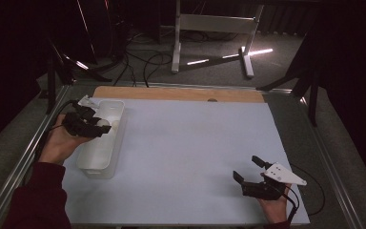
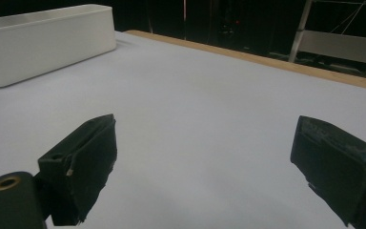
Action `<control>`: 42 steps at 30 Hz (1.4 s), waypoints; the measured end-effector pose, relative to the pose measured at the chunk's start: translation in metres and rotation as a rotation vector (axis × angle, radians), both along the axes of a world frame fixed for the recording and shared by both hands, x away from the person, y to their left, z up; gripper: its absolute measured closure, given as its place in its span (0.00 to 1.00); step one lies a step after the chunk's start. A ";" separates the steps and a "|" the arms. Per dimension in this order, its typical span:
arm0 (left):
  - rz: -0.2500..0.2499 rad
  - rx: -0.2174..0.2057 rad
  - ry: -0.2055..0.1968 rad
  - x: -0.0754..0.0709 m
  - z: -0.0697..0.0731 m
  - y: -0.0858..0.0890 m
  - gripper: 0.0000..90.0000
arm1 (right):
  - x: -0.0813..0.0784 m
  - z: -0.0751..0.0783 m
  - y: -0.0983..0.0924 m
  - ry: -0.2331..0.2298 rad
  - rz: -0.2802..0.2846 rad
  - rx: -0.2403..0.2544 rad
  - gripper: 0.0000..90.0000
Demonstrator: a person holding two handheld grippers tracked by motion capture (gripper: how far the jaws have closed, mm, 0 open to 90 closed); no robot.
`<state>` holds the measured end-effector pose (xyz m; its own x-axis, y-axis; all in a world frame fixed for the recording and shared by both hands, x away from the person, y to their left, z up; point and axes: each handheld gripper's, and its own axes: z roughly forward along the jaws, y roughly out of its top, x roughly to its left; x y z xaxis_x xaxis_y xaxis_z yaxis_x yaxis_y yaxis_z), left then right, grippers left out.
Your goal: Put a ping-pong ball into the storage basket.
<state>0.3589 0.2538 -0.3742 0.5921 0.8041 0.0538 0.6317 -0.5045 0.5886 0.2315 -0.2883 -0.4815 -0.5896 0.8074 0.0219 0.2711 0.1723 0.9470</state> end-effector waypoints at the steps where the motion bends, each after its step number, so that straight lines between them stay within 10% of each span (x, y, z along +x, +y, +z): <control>1: 0.003 -0.002 0.002 -0.001 -0.001 0.002 0.57 | 0.000 0.000 0.000 0.001 0.000 0.000 0.09; 42: 0.050 -0.019 0.009 -0.016 -0.022 0.017 0.57 | 0.001 0.000 0.002 -0.001 0.005 -0.002 0.09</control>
